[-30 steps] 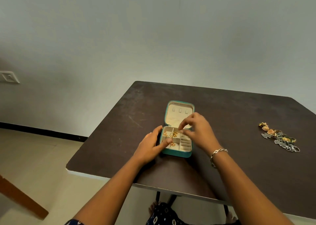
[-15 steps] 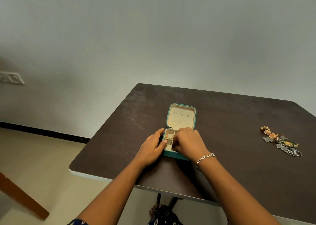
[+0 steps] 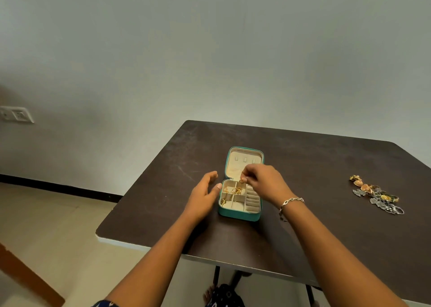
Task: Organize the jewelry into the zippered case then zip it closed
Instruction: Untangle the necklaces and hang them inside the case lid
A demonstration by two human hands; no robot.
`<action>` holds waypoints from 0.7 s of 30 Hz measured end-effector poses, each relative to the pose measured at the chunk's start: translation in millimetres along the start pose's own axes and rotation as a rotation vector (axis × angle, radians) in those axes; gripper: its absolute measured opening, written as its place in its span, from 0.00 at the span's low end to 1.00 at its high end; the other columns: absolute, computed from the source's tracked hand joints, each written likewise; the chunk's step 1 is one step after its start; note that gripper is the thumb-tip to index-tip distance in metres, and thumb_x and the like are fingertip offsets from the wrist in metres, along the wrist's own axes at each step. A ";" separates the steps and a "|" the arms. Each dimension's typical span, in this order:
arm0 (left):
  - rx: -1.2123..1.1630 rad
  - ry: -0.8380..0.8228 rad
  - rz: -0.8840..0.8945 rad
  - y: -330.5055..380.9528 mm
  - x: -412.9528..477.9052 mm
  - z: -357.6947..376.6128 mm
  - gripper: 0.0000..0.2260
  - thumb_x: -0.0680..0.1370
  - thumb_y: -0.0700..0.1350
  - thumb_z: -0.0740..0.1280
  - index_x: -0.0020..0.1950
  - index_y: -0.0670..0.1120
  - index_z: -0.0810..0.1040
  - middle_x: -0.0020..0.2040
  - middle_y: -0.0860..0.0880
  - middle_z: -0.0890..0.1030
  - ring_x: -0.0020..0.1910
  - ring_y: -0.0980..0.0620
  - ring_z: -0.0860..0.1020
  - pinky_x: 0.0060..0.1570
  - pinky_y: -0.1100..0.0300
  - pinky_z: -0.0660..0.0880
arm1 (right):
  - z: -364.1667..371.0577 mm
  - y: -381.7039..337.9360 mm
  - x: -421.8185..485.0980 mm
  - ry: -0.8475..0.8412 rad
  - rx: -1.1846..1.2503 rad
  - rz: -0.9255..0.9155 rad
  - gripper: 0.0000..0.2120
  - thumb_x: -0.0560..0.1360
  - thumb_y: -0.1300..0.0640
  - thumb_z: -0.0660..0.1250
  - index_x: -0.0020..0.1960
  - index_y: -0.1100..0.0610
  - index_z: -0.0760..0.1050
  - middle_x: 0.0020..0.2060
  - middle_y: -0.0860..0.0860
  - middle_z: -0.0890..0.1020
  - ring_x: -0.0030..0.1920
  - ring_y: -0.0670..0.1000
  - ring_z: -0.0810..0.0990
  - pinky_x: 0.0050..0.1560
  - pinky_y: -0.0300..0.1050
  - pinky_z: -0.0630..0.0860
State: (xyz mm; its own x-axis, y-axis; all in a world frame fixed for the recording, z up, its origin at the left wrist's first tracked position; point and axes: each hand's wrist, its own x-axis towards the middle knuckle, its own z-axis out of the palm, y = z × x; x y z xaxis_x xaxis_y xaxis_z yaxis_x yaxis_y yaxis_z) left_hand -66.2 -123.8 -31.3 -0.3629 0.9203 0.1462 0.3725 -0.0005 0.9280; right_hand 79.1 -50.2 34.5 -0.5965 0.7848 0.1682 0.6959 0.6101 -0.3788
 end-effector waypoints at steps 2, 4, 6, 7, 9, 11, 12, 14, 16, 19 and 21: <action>-0.006 0.067 0.040 8.7 4.0 -4.1 0.16 0.79 0.39 0.60 0.66 0.45 0.69 0.66 0.49 0.73 0.65 0.53 0.70 0.63 0.61 0.67 | -9.1 -1.8 3.1 0.028 0.048 -0.012 0.05 0.76 0.60 0.62 0.45 0.55 0.77 0.44 0.49 0.81 0.45 0.49 0.77 0.43 0.40 0.67; -0.006 0.085 0.085 18.0 8.3 -6.9 0.12 0.78 0.37 0.60 0.60 0.45 0.75 0.60 0.50 0.77 0.61 0.54 0.74 0.61 0.60 0.70 | -15.9 -4.2 6.5 0.050 0.074 -0.028 0.05 0.76 0.60 0.62 0.44 0.55 0.76 0.42 0.49 0.80 0.43 0.47 0.76 0.42 0.40 0.68; -0.021 0.064 0.116 27.1 11.6 -6.9 0.10 0.78 0.36 0.60 0.55 0.45 0.78 0.56 0.49 0.80 0.58 0.54 0.76 0.58 0.61 0.72 | -21.7 -7.2 10.4 0.073 0.081 -0.038 0.04 0.76 0.59 0.63 0.47 0.57 0.76 0.44 0.50 0.81 0.42 0.47 0.75 0.42 0.41 0.69; -0.041 0.052 0.126 31.3 13.1 -5.9 0.10 0.78 0.36 0.61 0.54 0.44 0.79 0.54 0.47 0.81 0.57 0.53 0.77 0.56 0.62 0.74 | -24.8 -8.9 12.4 0.086 0.080 -0.042 0.05 0.76 0.59 0.63 0.48 0.57 0.77 0.45 0.51 0.81 0.42 0.47 0.75 0.42 0.41 0.69; -0.100 0.028 0.147 38.5 14.8 -3.7 0.09 0.77 0.34 0.62 0.53 0.42 0.79 0.53 0.45 0.81 0.56 0.52 0.78 0.52 0.65 0.76 | -31.1 -13.2 15.9 0.112 0.080 -0.063 0.05 0.76 0.59 0.63 0.49 0.58 0.76 0.46 0.52 0.81 0.42 0.47 0.74 0.42 0.41 0.68; -0.144 0.006 0.167 43.6 16.1 -2.0 0.10 0.76 0.34 0.62 0.54 0.41 0.79 0.52 0.45 0.82 0.54 0.53 0.79 0.51 0.66 0.76 | -37.8 -17.5 17.7 0.136 0.099 -0.090 0.04 0.76 0.60 0.62 0.48 0.58 0.76 0.46 0.53 0.81 0.42 0.47 0.74 0.42 0.41 0.68; -0.159 -0.003 0.173 45.0 17.0 -1.8 0.10 0.76 0.33 0.63 0.54 0.41 0.79 0.51 0.45 0.82 0.52 0.54 0.79 0.51 0.66 0.76 | -40.8 -19.6 18.2 0.144 0.112 -0.101 0.04 0.76 0.61 0.62 0.47 0.58 0.76 0.46 0.53 0.81 0.42 0.47 0.74 0.42 0.41 0.68; -0.184 -0.017 0.173 46.7 18.2 -1.7 0.10 0.75 0.33 0.64 0.54 0.41 0.79 0.49 0.46 0.82 0.49 0.56 0.80 0.50 0.68 0.77 | -45.9 -23.5 19.5 0.155 0.128 -0.124 0.04 0.76 0.61 0.62 0.47 0.58 0.76 0.45 0.53 0.81 0.42 0.47 0.75 0.42 0.40 0.67; -0.196 -0.014 0.161 46.5 19.0 -1.5 0.10 0.75 0.33 0.65 0.54 0.41 0.79 0.47 0.45 0.82 0.47 0.56 0.80 0.49 0.67 0.77 | -49.7 -26.3 21.0 0.164 0.138 -0.141 0.04 0.76 0.60 0.63 0.48 0.58 0.76 0.45 0.53 0.81 0.41 0.47 0.74 0.38 0.38 0.67; -0.194 0.022 0.136 43.5 19.8 -0.9 0.08 0.74 0.33 0.66 0.50 0.40 0.80 0.47 0.43 0.83 0.47 0.53 0.81 0.49 0.65 0.78 | -54.0 -28.6 21.9 0.185 0.164 -0.152 0.04 0.76 0.60 0.63 0.48 0.59 0.76 0.45 0.53 0.82 0.41 0.46 0.74 0.38 0.36 0.68; -0.198 0.027 0.113 41.0 20.2 -0.3 0.06 0.74 0.33 0.66 0.48 0.40 0.81 0.46 0.42 0.83 0.47 0.50 0.81 0.51 0.61 0.77 | -56.7 -29.3 21.7 0.196 0.187 -0.151 0.05 0.76 0.60 0.63 0.48 0.59 0.76 0.46 0.53 0.82 0.42 0.47 0.75 0.43 0.40 0.72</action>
State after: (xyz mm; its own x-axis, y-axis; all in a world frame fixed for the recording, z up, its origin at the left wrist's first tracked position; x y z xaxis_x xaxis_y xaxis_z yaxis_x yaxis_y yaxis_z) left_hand -58.5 -105.4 9.8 -0.3524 0.8992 0.2594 0.2383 -0.1819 0.9540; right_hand 68.4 -44.8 100.9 -0.5860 0.7043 0.4007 0.5089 0.7047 -0.4943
